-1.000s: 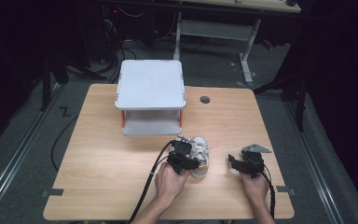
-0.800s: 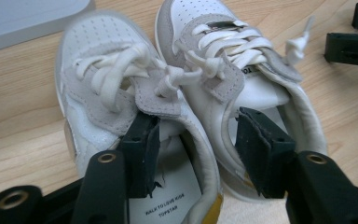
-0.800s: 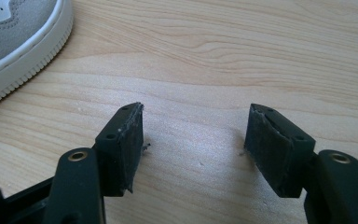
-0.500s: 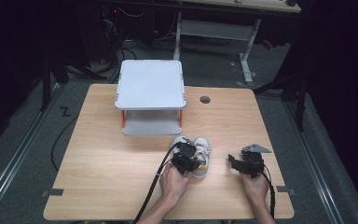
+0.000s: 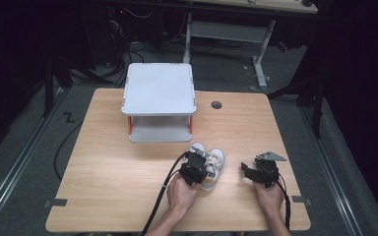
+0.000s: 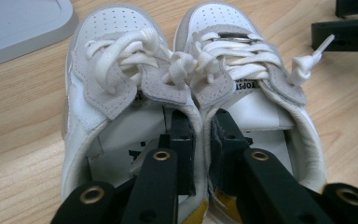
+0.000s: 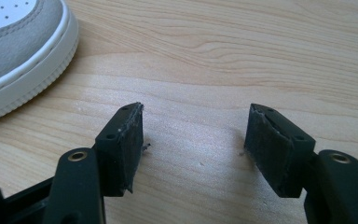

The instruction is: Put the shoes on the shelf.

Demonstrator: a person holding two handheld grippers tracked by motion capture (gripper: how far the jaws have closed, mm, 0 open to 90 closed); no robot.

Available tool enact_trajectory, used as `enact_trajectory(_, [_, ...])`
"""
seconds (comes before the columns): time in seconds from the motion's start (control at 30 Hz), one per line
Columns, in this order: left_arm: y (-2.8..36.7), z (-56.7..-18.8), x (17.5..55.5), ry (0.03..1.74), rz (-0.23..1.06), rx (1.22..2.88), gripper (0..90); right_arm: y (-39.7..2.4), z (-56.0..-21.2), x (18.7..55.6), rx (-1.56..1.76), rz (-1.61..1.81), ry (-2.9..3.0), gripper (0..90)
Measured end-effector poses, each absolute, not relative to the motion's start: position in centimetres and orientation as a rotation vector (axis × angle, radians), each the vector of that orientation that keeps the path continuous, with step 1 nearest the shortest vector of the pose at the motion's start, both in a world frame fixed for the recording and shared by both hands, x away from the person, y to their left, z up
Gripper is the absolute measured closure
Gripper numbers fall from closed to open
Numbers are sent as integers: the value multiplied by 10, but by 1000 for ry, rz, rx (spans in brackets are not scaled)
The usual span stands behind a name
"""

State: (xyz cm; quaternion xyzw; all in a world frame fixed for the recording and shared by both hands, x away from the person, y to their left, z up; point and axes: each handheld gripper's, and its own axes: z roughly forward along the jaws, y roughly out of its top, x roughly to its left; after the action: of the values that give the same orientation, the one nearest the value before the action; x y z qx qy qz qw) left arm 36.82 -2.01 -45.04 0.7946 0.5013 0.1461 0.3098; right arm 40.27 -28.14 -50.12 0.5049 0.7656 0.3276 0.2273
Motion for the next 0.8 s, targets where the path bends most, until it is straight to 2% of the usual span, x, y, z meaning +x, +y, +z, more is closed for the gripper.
enact_trajectory(0.17, [-13, -446, 365, 1290, 345, 2084, 815, -281, -501, 403, 1391, 903, 2109, 372])
enact_trajectory(0.8, [17, -425, 359, 1252, 364, 2010, 815, -281, -501, 403, 1387, 904, 2111, 378])
